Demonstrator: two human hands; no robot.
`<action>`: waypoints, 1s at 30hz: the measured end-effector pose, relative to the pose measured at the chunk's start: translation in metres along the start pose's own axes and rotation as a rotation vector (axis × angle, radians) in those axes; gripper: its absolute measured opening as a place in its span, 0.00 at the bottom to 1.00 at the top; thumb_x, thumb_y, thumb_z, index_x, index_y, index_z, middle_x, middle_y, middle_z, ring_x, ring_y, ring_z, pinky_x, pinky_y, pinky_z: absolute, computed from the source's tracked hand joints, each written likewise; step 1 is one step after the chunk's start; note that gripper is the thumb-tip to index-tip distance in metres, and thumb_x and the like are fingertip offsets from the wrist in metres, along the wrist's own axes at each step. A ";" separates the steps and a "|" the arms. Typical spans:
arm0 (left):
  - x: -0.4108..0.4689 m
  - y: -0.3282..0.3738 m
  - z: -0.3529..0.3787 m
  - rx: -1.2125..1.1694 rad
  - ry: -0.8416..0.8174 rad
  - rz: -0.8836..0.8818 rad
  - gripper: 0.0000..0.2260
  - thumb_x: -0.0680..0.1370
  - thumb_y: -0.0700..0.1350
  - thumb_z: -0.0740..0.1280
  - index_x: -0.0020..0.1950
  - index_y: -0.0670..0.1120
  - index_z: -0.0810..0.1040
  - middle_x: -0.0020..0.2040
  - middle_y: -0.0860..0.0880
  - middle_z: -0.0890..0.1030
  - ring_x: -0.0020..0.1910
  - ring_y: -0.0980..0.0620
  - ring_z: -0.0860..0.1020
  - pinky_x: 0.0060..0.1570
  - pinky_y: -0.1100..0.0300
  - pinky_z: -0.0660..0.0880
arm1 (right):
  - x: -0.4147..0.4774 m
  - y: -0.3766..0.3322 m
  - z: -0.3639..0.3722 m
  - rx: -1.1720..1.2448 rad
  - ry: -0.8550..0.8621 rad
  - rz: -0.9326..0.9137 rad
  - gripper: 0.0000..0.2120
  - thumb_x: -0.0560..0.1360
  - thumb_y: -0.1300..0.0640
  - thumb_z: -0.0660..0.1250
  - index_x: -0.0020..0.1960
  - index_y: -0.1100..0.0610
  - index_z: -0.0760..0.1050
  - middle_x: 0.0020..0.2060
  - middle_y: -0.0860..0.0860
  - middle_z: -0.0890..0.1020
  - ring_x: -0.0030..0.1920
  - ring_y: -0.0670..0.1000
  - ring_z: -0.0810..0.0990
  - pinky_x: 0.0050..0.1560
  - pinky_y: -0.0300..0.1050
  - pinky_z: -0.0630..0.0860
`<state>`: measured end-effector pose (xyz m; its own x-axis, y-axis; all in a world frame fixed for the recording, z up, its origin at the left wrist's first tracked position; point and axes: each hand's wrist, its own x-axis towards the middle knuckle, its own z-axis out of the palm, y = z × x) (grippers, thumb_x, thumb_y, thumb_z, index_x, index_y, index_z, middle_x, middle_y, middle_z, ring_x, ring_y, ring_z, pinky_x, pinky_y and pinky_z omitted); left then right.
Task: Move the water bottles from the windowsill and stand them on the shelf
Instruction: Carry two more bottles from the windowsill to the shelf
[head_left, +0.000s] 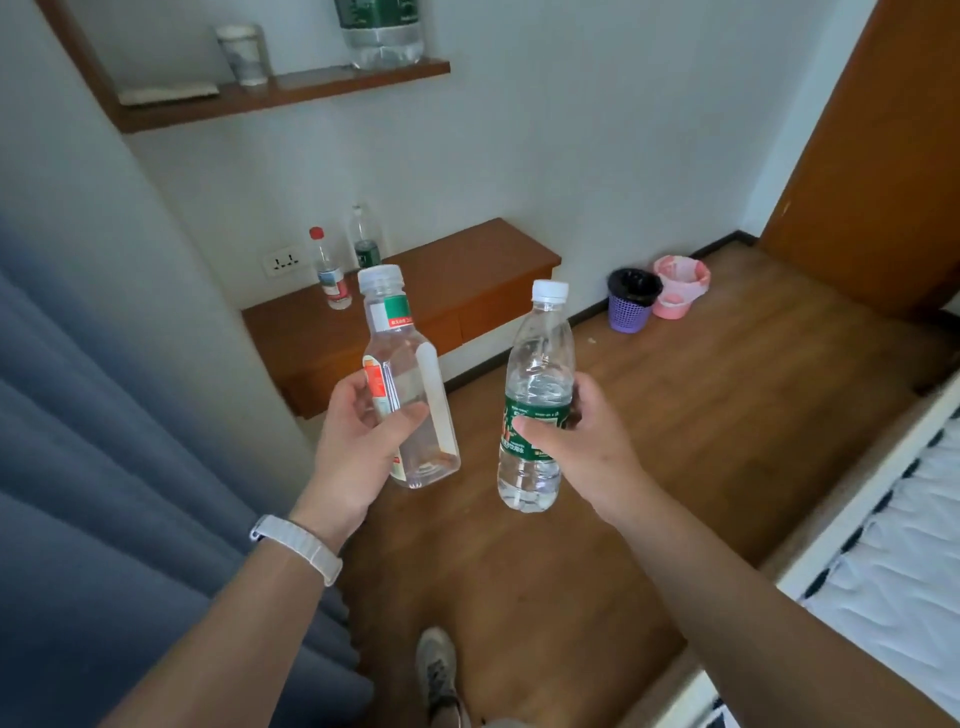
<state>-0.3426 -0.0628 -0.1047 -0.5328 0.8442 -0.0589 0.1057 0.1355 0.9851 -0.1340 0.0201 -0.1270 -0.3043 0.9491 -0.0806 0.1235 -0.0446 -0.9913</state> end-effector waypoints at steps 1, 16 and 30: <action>0.016 -0.003 0.002 -0.003 -0.019 -0.009 0.26 0.75 0.49 0.75 0.69 0.54 0.68 0.62 0.54 0.78 0.62 0.51 0.78 0.62 0.50 0.77 | 0.011 -0.001 0.002 -0.009 0.020 -0.003 0.28 0.66 0.54 0.78 0.62 0.43 0.71 0.54 0.43 0.82 0.54 0.44 0.82 0.55 0.51 0.81; 0.242 -0.011 -0.032 -0.094 -0.261 -0.011 0.29 0.73 0.51 0.76 0.70 0.54 0.68 0.63 0.53 0.78 0.64 0.49 0.77 0.65 0.45 0.76 | 0.172 -0.021 0.078 -0.102 0.227 -0.001 0.27 0.67 0.55 0.78 0.62 0.46 0.72 0.52 0.45 0.83 0.51 0.44 0.82 0.52 0.45 0.79; 0.323 -0.030 -0.073 -0.043 -0.160 0.017 0.27 0.75 0.44 0.74 0.71 0.53 0.68 0.60 0.56 0.79 0.58 0.58 0.80 0.50 0.64 0.80 | 0.282 -0.025 0.140 -0.167 0.080 -0.020 0.28 0.65 0.53 0.78 0.62 0.48 0.73 0.51 0.47 0.83 0.50 0.45 0.83 0.54 0.50 0.81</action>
<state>-0.5793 0.1678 -0.1415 -0.3901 0.9186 -0.0637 0.0759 0.1011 0.9920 -0.3549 0.2455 -0.1390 -0.2335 0.9713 -0.0459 0.2756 0.0208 -0.9610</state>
